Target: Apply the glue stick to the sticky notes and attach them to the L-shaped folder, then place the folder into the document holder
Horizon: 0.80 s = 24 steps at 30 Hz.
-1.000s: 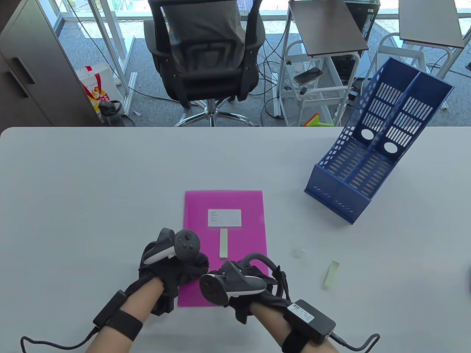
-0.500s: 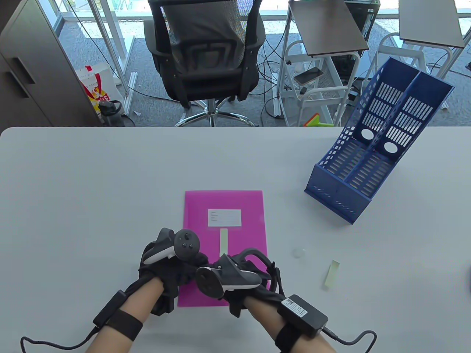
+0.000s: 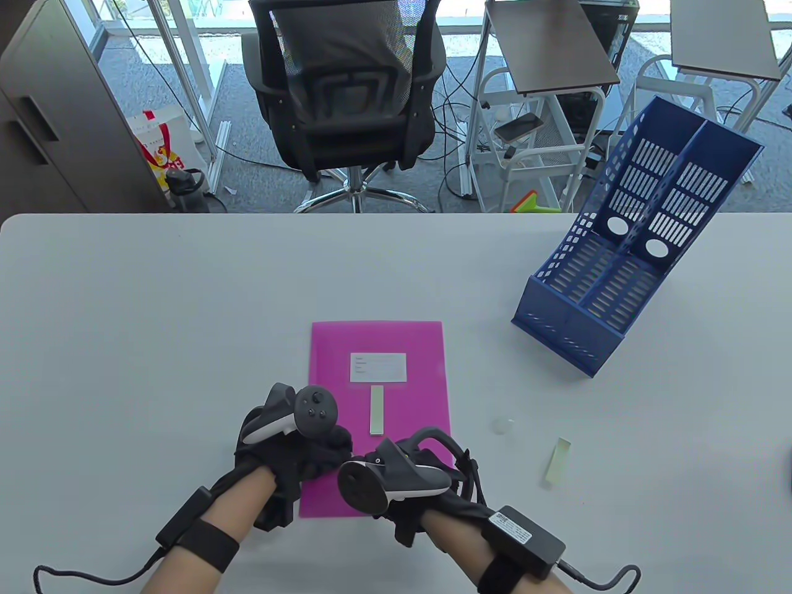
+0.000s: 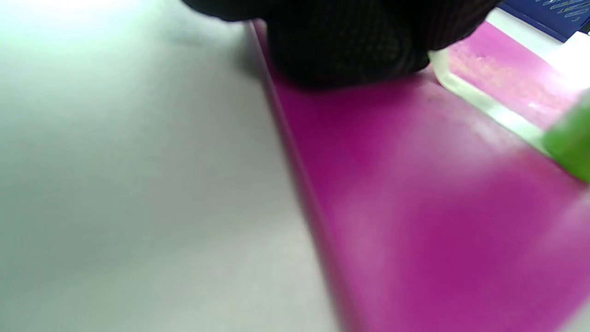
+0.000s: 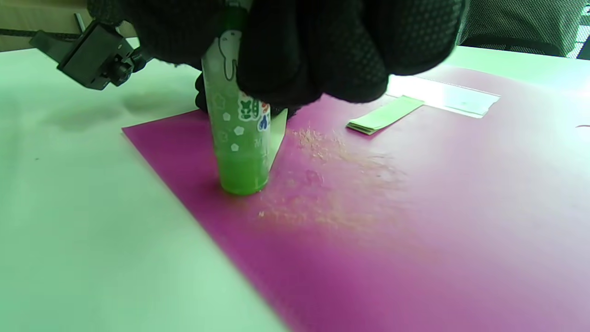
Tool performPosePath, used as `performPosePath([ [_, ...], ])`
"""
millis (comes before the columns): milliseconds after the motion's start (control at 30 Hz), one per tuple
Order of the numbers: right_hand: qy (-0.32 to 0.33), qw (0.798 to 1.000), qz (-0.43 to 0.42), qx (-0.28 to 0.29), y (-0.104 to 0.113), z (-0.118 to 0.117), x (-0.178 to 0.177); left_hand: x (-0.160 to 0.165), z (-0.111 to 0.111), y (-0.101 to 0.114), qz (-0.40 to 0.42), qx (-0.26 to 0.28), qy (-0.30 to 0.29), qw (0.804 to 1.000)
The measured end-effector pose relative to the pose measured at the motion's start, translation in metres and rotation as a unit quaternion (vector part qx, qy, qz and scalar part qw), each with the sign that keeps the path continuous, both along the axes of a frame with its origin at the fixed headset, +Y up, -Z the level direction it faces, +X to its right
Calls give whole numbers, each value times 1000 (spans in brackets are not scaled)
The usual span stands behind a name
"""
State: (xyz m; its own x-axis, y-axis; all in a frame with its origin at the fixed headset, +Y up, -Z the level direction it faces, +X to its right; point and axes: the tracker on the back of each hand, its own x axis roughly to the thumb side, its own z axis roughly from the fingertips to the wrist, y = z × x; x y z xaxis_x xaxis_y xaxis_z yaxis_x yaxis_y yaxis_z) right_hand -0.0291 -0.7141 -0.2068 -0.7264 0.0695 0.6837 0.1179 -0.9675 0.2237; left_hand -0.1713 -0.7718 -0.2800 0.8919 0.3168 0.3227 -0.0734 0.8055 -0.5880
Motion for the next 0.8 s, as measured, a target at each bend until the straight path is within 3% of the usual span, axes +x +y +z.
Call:
performPosePath([
  [167,-5,999,-11,39,-2,-13,-14,0,1,0,-5,5,0,1000],
  [367,0,1000,22,15,1,12,11,1,0,0,-6,-2,0,1000],
  [633,-36,998,-21,44,-3,-15,-8,1,0,1,-14,5,-2,1000],
  [800,-7,999,37,9,3,4,3,1,-1,1,-11,-1,-1,1000],
])
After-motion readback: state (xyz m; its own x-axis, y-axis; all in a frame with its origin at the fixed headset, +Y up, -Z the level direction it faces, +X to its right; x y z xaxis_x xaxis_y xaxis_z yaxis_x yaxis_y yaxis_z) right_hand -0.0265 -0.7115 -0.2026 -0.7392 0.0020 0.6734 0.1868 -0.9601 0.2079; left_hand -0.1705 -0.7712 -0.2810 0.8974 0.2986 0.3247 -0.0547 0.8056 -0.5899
